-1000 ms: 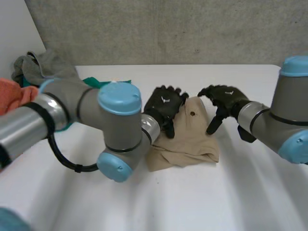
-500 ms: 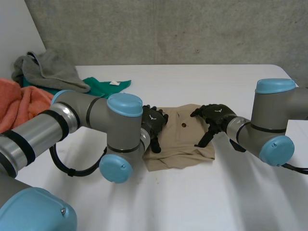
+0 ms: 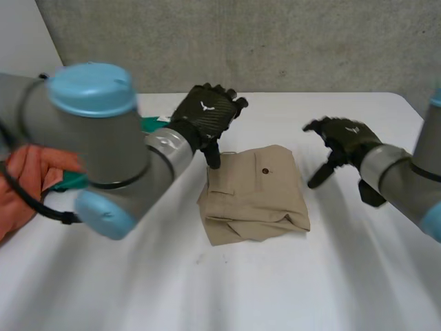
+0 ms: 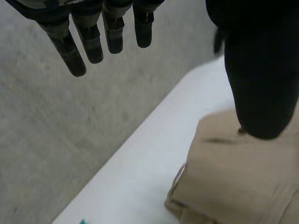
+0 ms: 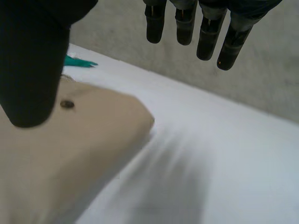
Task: Fold the laundry.
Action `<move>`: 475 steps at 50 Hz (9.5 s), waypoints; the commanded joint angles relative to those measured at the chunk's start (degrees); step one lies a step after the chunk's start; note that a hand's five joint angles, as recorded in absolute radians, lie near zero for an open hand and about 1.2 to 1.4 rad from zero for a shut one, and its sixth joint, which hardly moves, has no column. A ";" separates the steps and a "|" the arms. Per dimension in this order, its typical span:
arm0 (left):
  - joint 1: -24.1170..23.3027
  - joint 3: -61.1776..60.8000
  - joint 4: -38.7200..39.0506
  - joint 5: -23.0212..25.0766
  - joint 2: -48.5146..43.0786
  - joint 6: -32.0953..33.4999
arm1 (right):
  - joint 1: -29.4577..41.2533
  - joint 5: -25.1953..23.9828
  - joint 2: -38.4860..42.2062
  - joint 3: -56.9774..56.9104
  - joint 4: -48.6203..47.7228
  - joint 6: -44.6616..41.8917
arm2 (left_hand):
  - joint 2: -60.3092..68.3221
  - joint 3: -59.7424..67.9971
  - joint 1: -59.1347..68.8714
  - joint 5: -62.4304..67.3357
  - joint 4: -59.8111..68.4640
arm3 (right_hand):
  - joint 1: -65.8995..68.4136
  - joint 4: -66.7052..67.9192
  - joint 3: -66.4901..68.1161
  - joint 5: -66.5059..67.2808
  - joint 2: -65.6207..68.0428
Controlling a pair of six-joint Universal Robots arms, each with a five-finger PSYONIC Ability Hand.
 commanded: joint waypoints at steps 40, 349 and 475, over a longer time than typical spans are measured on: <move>6.80 -17.65 2.30 18.70 11.90 -3.89 | 0.70 2.89 24.03 -17.48 -13.69 15.30 | -0.45 -0.24 1.02 -0.87 -0.45 | 70.02 66.43 67.66 66.36 67.36; 15.50 -15.89 7.22 -5.56 6.01 8.94 | -11.08 -11.25 -12.08 9.39 15.75 -14.49 | 67.66 67.86 69.12 67.24 67.65 | 8.17 4.58 5.82 4.52 5.52; 17.87 -30.57 25.07 -7.67 7.14 4.46 | -12.75 -14.86 9.54 4.21 0.39 -35.53 | 67.66 67.86 69.12 67.24 67.65 | 25.37 21.78 23.02 21.72 22.72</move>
